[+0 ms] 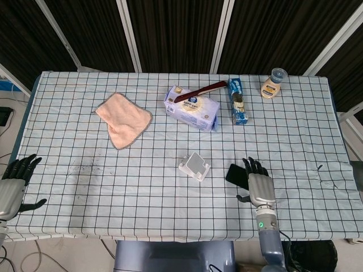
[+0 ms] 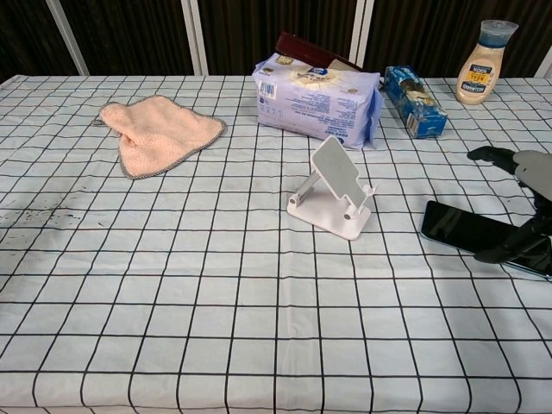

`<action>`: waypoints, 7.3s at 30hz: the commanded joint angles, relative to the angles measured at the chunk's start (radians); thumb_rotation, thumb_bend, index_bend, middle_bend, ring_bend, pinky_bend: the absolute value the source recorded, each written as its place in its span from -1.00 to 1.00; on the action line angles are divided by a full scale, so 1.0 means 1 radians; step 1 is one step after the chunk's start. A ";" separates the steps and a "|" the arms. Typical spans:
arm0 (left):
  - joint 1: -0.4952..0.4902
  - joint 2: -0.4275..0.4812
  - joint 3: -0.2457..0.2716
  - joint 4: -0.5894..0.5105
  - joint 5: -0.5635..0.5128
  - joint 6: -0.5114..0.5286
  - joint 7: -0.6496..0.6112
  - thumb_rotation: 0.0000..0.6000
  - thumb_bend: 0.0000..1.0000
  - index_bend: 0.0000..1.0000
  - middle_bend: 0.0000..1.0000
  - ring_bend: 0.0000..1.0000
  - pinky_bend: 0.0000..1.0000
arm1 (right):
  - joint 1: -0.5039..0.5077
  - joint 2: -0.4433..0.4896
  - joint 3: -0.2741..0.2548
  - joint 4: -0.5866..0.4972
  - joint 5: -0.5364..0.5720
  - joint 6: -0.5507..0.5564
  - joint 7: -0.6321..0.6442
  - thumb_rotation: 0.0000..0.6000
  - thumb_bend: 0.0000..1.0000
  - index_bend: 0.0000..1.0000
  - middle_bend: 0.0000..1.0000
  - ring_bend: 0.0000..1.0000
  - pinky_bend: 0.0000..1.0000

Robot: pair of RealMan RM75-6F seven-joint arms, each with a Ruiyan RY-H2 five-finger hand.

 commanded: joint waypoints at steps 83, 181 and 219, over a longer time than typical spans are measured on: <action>-0.004 0.011 0.002 -0.014 -0.013 -0.014 -0.010 1.00 -1.00 -1.00 -1.00 -1.00 -1.00 | 0.106 -0.058 0.037 0.206 0.301 -0.036 0.010 1.00 -0.46 -0.17 -0.24 -0.80 -0.70; 0.003 -0.006 -0.006 0.003 -0.002 0.013 -0.007 1.00 -1.00 -1.00 -1.00 -1.00 -1.00 | 0.031 -0.203 0.136 0.082 -0.204 0.111 0.781 1.00 -0.20 0.64 0.55 -0.18 -0.70; -0.010 0.013 -0.002 -0.013 -0.017 -0.027 -0.051 1.00 -1.00 -1.00 -1.00 -1.00 -1.00 | 0.094 -0.512 0.199 0.341 -0.191 0.143 0.769 1.00 -0.16 0.64 0.55 -0.19 -0.70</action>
